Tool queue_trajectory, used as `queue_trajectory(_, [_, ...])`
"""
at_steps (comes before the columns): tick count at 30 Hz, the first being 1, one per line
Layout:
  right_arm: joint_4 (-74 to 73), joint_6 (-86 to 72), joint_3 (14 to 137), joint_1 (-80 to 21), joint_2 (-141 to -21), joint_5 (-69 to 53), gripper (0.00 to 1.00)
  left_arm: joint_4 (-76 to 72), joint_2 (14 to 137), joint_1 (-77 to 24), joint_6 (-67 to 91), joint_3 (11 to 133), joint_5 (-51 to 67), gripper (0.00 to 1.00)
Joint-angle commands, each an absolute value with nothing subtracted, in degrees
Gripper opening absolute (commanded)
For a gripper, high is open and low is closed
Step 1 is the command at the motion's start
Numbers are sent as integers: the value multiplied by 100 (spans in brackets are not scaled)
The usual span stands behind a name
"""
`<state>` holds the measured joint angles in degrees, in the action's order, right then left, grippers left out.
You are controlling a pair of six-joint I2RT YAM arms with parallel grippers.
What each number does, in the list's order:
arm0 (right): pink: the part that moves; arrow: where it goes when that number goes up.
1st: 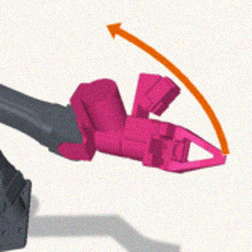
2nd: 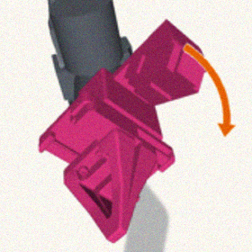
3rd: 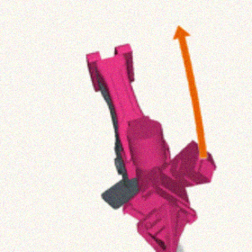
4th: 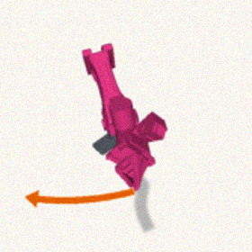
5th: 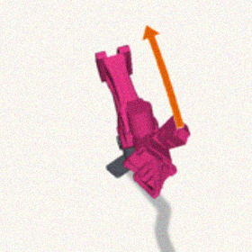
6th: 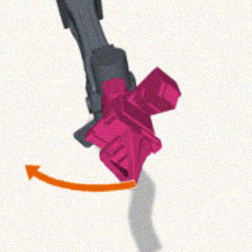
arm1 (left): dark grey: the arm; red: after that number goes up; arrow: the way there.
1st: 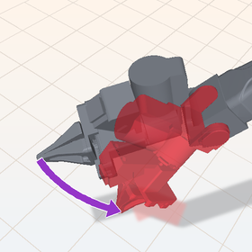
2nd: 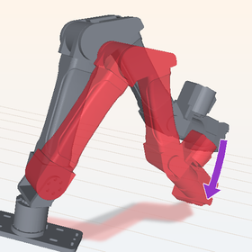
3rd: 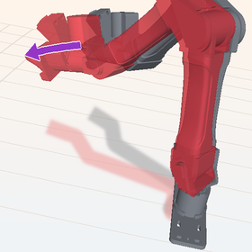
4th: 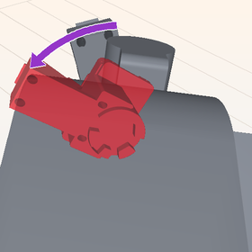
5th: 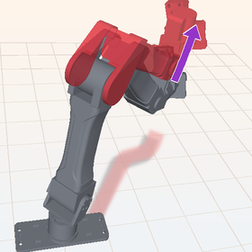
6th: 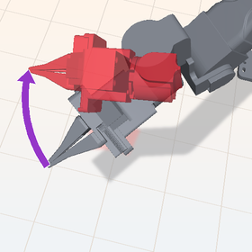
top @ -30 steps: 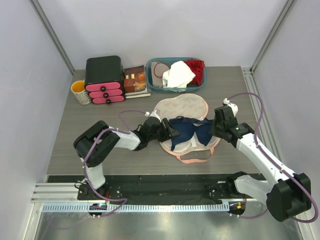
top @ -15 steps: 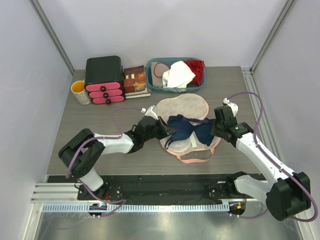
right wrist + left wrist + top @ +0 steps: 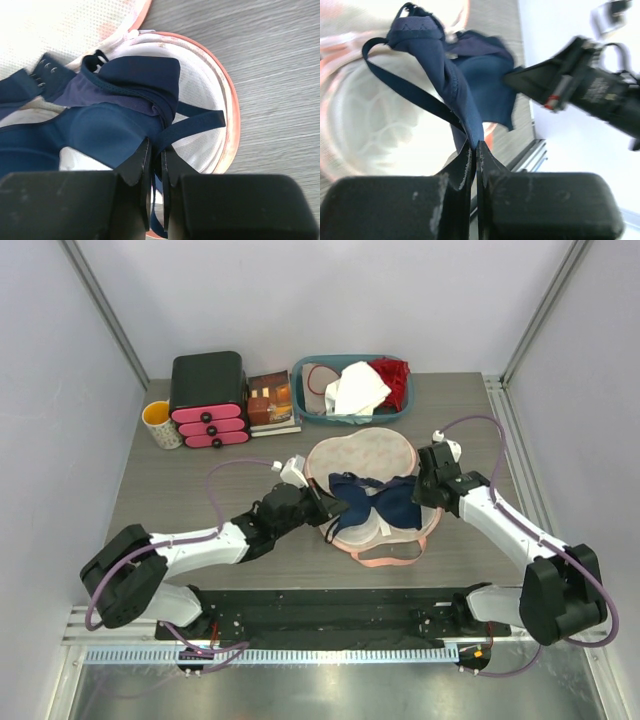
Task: Place the bra in the laundry bag and zip it closed
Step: Adjust the bra in the laundry bag.
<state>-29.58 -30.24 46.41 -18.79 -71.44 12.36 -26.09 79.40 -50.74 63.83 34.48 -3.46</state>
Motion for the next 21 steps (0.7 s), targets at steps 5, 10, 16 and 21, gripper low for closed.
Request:
queue_trajectory(5, [-3102,-2971,4597,-1846,-6707,870,11,-2408,7278,-5142,6275,3613,-211,0])
queue_trajectory(10, [-3103,-2927,4544,-1846,-6731,879,12,-2461,6961,-5142,6118,3410,-465,0])
queue_trajectory(16, [-2944,-2786,4965,-1802,-7618,905,14,-2759,7557,-5133,6170,3665,-361,0])
queue_trajectory(21, [-2883,-2637,5089,-1732,-7998,1134,21,-3128,8323,-5133,6214,3893,-351,0])
